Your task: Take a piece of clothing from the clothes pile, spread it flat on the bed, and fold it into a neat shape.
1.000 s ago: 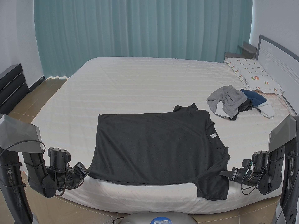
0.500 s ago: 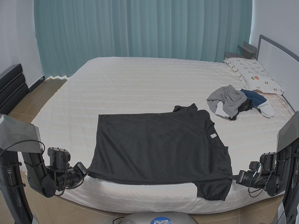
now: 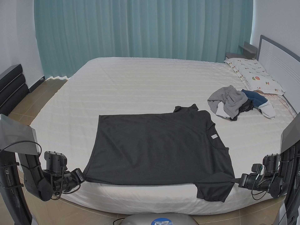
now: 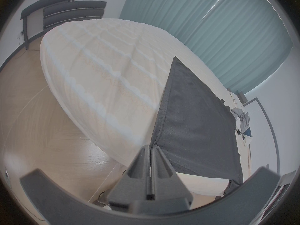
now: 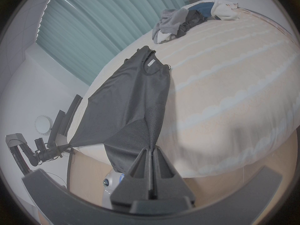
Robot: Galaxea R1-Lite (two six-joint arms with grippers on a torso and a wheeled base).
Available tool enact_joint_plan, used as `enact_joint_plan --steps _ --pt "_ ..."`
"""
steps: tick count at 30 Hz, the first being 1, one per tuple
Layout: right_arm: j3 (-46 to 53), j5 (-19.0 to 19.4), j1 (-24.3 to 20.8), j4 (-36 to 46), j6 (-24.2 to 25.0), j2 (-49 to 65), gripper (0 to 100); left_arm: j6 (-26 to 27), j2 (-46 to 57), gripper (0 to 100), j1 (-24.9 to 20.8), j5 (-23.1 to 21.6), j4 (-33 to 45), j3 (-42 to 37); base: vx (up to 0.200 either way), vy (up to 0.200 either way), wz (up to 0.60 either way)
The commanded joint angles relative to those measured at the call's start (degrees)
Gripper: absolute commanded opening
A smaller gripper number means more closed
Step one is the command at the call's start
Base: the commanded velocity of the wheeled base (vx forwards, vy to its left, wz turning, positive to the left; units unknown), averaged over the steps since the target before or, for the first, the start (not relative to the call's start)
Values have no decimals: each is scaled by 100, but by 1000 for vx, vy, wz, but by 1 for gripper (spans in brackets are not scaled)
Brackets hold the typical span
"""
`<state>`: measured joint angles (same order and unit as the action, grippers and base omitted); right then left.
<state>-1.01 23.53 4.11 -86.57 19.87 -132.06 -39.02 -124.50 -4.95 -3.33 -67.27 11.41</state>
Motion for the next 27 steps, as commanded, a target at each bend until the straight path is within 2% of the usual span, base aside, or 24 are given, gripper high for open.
enact_joint_plan --steps 1,7,9,16,19,23,27 --pt "101 -6 11 140 -36 172 0 35 58 0 3 52 3 -60 0 0 0" --pt "101 3 108 949 -528 462 0 668 58 0 3 429 -6 -324 0 0 0" --pt "101 11 134 1054 -598 497 0 694 66 0 3 438 -6 -350 0 0 0" --pt "101 47 204 2197 -1222 1121 0 1090 84 0 3 456 -6 -605 0 0 0" --pt "101 47 213 2381 -1354 1200 0 1230 93 0 12 456 -32 -684 0 0 0" --pt "101 38 213 2979 -1715 1446 0 1503 190 0 99 456 -384 -983 0 0 0" --pt "101 11 213 3304 -1961 1596 0 1731 190 0 135 456 -375 -1106 0 0 0"
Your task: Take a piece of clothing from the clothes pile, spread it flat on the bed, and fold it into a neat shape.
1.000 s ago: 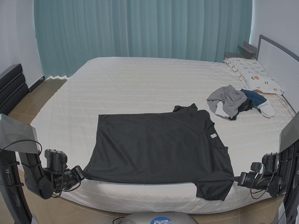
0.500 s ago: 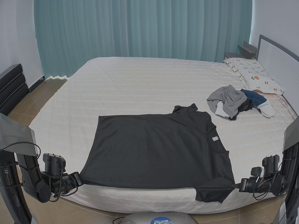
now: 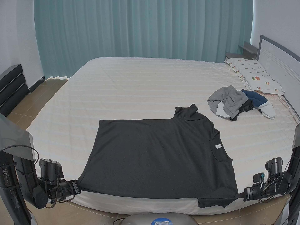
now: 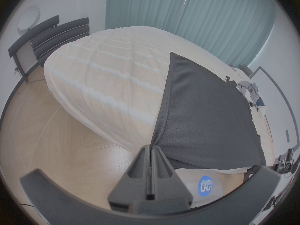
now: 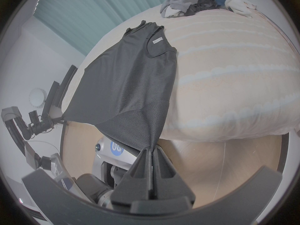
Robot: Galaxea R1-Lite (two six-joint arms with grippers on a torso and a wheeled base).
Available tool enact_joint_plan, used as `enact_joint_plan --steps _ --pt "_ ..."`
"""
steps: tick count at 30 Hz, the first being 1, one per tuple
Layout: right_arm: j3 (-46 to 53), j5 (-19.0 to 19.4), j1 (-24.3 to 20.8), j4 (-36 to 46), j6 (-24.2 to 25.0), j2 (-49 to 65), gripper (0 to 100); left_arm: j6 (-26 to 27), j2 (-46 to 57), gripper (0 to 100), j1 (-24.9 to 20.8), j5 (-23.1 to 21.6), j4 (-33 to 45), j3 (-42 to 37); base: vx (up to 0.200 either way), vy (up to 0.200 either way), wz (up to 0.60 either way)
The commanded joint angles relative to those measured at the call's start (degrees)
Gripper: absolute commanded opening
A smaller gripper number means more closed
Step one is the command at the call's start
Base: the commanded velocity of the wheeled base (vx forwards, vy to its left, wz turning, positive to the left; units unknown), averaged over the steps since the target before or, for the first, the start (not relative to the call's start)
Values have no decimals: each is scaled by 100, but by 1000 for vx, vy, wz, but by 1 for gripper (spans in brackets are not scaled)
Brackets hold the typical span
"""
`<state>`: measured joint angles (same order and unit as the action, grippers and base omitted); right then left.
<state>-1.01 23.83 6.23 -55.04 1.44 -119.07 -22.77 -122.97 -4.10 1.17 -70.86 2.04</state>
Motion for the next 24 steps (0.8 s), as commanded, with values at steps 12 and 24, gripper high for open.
enact_joint_plan --steps 12,24 --pt "101 -45 1 1022 -592 867 0 546 431 0 146 24 890 -168 0 0 0" --pt "101 -63 1 2024 -891 1659 0 792 686 0 146 24 1681 -168 0 0 0"
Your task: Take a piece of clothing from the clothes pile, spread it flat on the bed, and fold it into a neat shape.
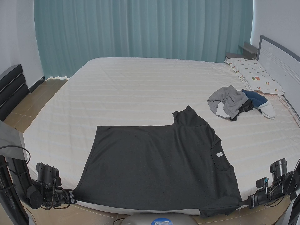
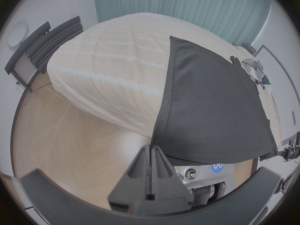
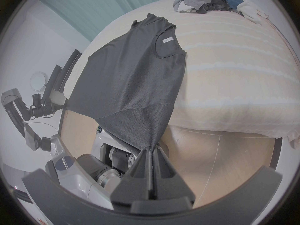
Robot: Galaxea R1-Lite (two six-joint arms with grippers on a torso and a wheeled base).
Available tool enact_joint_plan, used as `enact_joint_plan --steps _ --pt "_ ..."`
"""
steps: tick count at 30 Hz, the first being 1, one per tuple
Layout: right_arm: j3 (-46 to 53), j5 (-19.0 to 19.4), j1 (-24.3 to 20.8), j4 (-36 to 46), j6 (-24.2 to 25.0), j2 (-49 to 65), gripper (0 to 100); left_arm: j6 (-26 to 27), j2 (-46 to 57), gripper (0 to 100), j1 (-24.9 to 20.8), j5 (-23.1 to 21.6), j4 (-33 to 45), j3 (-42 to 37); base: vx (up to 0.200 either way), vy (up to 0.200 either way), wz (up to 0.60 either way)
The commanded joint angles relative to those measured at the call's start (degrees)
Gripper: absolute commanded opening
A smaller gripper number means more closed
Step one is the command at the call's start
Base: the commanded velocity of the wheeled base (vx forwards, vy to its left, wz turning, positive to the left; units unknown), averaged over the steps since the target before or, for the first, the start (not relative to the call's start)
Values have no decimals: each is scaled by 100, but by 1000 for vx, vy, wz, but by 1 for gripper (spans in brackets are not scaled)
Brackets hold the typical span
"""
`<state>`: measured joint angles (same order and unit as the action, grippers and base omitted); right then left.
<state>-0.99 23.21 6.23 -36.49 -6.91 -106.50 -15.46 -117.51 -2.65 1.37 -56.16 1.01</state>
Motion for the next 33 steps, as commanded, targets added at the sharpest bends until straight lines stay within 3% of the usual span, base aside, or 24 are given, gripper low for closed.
enact_joint_plan --steps 1,6,11,14,17,18,22,33 --pt "99 -1 1 168 -56 402 0 60 140 0 1 4 211 -66 0 0 0" --pt "11 43 10 159 6 463 0 43 175 0 1 -13 281 39 0 0 0" --pt "-306 61 10 63 252 577 0 -528 202 0 80 -66 -79 409 0 0 0" --pt "-754 61 -60 63 1025 780 0 -1425 237 0 89 -75 -765 690 0 0 0" --pt "-877 61 -60 63 1192 832 0 -1583 237 0 89 -66 -861 751 0 0 0" --pt "-1211 52 -69 63 1570 947 0 -1856 237 0 133 -66 -1011 910 0 0 0" --pt "-1501 26 -69 71 1930 1008 0 -1979 254 0 150 -75 -993 971 0 0 0" --pt "-1395 34 -78 71 1922 1026 0 -1952 281 0 150 -75 -940 778 0 0 0"
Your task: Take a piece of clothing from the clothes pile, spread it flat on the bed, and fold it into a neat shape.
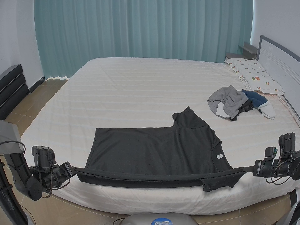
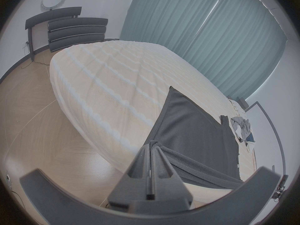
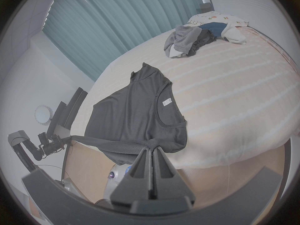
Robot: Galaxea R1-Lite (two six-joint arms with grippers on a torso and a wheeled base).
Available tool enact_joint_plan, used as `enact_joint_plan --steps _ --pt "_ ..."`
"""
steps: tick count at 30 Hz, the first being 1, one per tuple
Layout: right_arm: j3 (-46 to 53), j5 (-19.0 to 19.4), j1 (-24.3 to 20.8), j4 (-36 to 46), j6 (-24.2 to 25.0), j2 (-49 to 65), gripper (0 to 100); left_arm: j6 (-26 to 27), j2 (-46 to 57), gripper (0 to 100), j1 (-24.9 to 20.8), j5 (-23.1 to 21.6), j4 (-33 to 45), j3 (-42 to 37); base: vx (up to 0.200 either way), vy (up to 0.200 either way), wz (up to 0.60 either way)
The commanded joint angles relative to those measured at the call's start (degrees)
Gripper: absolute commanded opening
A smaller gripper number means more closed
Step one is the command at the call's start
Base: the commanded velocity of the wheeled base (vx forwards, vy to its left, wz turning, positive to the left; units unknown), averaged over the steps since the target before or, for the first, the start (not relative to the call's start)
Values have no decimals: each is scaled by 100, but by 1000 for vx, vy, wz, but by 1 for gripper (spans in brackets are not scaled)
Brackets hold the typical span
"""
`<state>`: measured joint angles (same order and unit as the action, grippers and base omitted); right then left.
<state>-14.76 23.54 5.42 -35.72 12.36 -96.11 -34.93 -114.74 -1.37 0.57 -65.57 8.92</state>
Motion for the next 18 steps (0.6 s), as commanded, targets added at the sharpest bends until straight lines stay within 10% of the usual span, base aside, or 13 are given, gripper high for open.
enact_joint_plan --steps 1,18 --pt "-35 1 2 -14 -14 -22 0 -14 -22 0 13 -5 -8 -5 0 0 0" --pt "-844 -25 -50 -14 21 -1050 0 -1174 -374 0 -39 -356 -52 786 0 0 0"
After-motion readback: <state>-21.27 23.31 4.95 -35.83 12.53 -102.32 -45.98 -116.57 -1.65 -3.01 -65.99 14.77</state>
